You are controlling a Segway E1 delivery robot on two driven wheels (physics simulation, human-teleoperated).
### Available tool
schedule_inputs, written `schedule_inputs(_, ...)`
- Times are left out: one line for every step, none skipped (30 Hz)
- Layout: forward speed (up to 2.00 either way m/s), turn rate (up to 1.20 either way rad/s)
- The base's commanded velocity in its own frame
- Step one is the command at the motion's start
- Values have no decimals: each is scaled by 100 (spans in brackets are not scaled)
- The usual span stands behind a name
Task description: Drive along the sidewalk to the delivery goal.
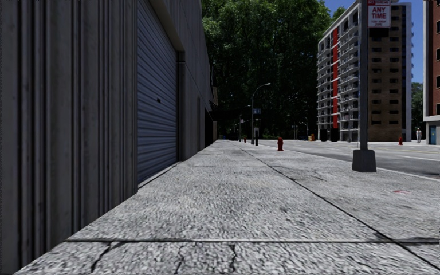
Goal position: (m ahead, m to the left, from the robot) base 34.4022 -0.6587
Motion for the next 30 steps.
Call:
schedule_inputs(200, 0)
schedule_inputs(200, 0)
schedule_inputs(200, 0)
schedule_inputs(200, 0)
schedule_inputs(200, 0)
schedule_inputs(200, 0)
schedule_inputs(200, 0)
schedule_inputs(200, 0)
schedule_inputs(200, 0)
schedule_inputs(200, 0)
schedule_inputs(200, 0)
schedule_inputs(200, 0)
schedule_inputs(200, 0)
schedule_inputs(200, 0)
schedule_inputs(200, 0)
schedule_inputs(200, 0)
schedule_inputs(200, 0)
schedule_inputs(200, 0)
schedule_inputs(200, 0)
schedule_inputs(200, 0)
schedule_inputs(200, 0)
schedule_inputs(200, 0)
schedule_inputs(200, 0)
schedule_inputs(200, 0)
schedule_inputs(200, 0)
schedule_inputs(200, 0)
schedule_inputs(200, 0)
schedule_inputs(200, 0)
schedule_inputs(200, 0)
schedule_inputs(200, 0)
